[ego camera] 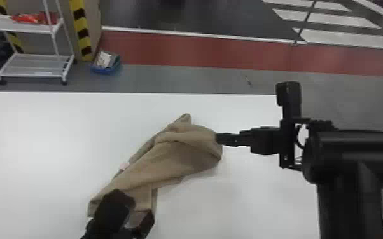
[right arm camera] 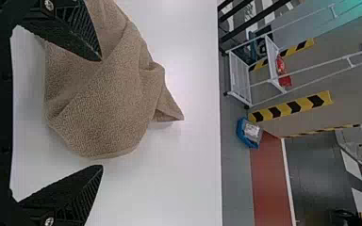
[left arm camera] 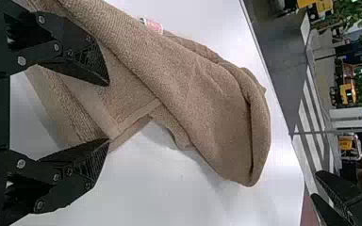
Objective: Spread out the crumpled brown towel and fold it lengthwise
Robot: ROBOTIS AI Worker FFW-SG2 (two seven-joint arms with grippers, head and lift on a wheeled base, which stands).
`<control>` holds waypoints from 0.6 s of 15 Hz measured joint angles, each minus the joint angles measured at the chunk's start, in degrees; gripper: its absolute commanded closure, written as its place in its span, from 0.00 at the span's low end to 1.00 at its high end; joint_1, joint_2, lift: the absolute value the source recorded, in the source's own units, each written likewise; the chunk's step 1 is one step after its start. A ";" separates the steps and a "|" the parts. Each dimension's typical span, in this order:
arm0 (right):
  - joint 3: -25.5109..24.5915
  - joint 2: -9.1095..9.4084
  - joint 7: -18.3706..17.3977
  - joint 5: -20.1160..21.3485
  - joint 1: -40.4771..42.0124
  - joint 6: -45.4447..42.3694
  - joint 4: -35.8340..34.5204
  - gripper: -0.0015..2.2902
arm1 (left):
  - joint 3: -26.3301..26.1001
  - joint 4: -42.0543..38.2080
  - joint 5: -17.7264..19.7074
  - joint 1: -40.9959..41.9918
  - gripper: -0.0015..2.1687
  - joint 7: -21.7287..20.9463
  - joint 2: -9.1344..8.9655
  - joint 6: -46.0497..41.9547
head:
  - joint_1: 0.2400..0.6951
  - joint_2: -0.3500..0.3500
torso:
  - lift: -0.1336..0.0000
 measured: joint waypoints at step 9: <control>-0.10 0.00 0.02 -0.25 0.14 0.00 0.10 0.03 | -0.14 0.25 0.17 -0.03 0.33 0.16 0.00 0.08 | 1.00 0.26 | 0.07</control>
